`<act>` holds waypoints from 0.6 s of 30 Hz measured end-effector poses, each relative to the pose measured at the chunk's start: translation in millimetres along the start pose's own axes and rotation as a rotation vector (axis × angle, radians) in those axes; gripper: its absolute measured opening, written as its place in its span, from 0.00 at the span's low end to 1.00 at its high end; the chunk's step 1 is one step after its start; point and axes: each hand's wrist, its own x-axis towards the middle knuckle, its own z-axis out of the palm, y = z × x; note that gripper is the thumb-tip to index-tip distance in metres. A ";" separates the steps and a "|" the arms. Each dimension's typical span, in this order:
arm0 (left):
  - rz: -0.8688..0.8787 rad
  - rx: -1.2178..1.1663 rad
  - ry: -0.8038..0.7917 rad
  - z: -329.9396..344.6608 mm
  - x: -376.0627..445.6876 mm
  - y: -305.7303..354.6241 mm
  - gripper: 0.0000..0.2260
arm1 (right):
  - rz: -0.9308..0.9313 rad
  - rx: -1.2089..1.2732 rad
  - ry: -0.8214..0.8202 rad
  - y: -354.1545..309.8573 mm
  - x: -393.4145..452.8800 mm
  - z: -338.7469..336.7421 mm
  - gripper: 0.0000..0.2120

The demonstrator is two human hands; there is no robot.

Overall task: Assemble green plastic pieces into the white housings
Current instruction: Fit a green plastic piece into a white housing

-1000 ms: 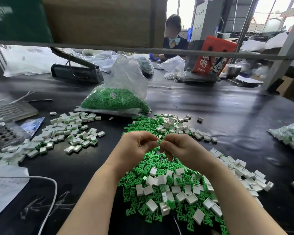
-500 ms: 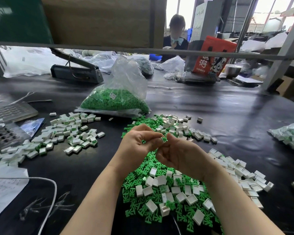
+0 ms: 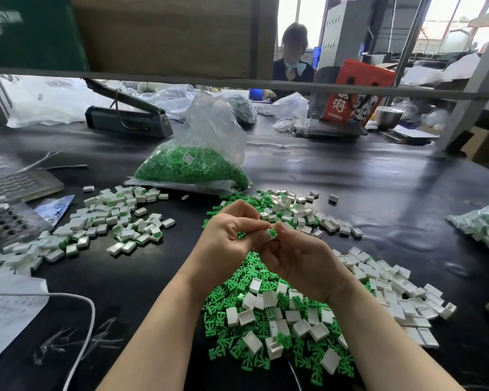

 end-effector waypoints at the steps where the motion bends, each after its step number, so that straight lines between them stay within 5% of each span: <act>1: 0.017 0.043 -0.009 0.6 -0.4 0.5 0.10 | -0.010 -0.024 0.010 1.3 0.4 0.5 0.17; 18: -0.079 -0.059 0.092 2.8 -1.2 0.6 0.02 | -0.022 -0.011 -0.054 -1.2 2.8 1.3 0.21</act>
